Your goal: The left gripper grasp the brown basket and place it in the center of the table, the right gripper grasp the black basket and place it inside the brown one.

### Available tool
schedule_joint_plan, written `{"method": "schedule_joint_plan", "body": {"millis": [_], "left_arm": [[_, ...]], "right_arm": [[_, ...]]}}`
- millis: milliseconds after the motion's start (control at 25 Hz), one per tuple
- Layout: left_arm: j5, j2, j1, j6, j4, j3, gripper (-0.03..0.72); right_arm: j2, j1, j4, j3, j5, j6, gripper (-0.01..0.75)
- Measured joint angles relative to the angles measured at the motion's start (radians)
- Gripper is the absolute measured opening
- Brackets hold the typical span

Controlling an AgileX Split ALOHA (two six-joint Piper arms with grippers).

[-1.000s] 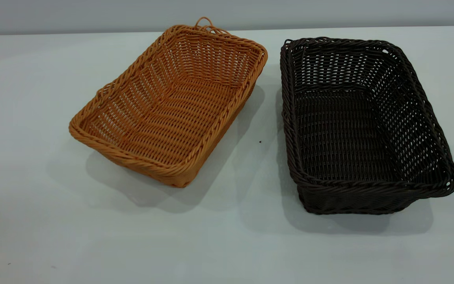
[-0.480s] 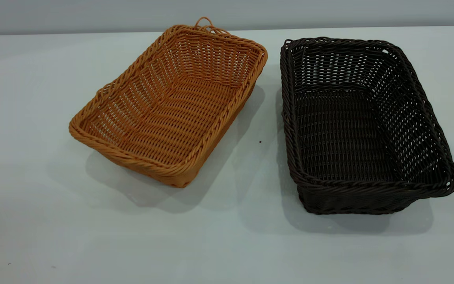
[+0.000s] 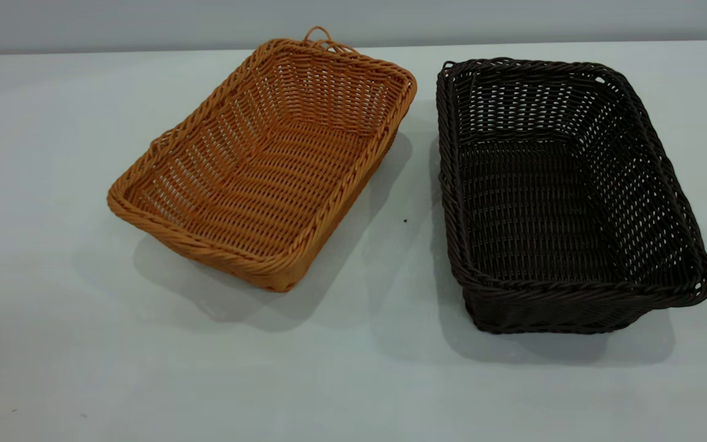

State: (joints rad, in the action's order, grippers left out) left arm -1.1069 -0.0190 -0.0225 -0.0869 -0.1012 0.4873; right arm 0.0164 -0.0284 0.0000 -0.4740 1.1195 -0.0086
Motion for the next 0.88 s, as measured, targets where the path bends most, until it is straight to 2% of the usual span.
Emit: {"method": "schedule_joint_plan", "body": {"millis": [240, 560, 680, 880], "left_arm": [[0.034, 0.098, 0.0, 0.001, 0.0, 0.037, 0.512], [0.308, 0.443, 0.0, 0.002, 0.0, 0.151, 0.512], [0.424, 0.588, 0.0, 0.002, 0.001, 0.183, 0.512], [0.588, 0.883, 0.0, 0.004, 0.034, 0.268, 0.512]], "right_arm": [[0.0, 0.0, 0.0, 0.0, 0.0, 0.0, 0.239], [0.0, 0.0, 0.0, 0.0, 0.0, 0.001, 0.244], [0.0, 0.0, 0.012, 0.0, 0.0, 0.019, 0.293], [-0.005, 0.0, 0.035, 0.0, 0.0, 0.054, 0.455]]}}
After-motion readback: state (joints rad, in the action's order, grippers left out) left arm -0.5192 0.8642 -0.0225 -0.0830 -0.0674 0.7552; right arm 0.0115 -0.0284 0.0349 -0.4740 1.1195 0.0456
